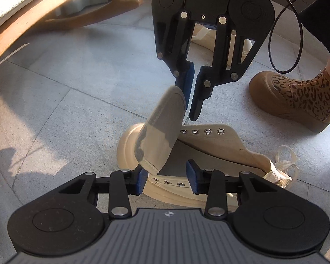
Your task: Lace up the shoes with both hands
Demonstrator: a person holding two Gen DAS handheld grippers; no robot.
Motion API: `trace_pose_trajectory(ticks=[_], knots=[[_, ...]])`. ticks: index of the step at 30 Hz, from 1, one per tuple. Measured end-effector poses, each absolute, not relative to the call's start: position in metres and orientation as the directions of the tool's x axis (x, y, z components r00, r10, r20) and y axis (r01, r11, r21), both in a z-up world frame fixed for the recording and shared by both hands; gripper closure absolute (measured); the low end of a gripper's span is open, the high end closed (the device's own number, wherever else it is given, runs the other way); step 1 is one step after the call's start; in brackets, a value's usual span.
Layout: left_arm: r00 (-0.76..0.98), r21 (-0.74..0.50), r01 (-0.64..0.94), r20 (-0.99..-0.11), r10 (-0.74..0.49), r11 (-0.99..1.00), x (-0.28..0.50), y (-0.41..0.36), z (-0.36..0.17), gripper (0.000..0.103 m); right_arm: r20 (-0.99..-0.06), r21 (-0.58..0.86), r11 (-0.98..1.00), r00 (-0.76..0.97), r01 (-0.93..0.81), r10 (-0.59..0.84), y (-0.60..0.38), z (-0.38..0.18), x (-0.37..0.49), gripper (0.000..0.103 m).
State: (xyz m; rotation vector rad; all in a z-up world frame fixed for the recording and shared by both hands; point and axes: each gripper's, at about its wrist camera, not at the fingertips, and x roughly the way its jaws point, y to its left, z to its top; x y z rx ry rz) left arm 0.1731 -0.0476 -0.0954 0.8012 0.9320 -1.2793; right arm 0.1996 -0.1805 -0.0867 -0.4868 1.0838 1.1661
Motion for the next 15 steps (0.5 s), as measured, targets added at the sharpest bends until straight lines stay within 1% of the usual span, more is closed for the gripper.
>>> trace_pose_trajectory(ticks=[2, 6, 9, 13, 15], knots=[[0.037, -0.016, 0.992, -0.909, -0.416, 0.124, 0.169, -0.048, -0.097, 0.068, -0.881, 0.194, 0.346, -0.008, -0.918, 0.473, -0.176, -0.09, 0.192, 0.092], [0.028, -0.024, 0.993, -0.911, -0.412, 0.12, 0.166, -0.045, -0.099, 0.068, -0.894, 0.142, 0.308, 0.011, -0.941, 0.448, -0.168, -0.092, 0.18, 0.091], [0.037, -0.031, 0.987, -0.912, -0.408, 0.161, 0.167, -0.044, -0.097, 0.067, -0.895, 0.11, 0.287, 0.031, -0.952, 0.444, -0.167, -0.092, 0.174, 0.095], [0.088, -0.017, 0.96, -0.928, -0.361, 0.278, 0.169, -0.044, -0.093, 0.058, -0.897, 0.071, 0.272, 0.058, -0.96, 0.438, -0.166, -0.092, 0.167, 0.096], [0.097, -0.028, 0.938, -0.936, -0.339, 0.347, 0.171, -0.045, -0.093, 0.058, -0.898, 0.068, 0.271, 0.059, -0.96, 0.435, -0.166, -0.092, 0.166, 0.096]])
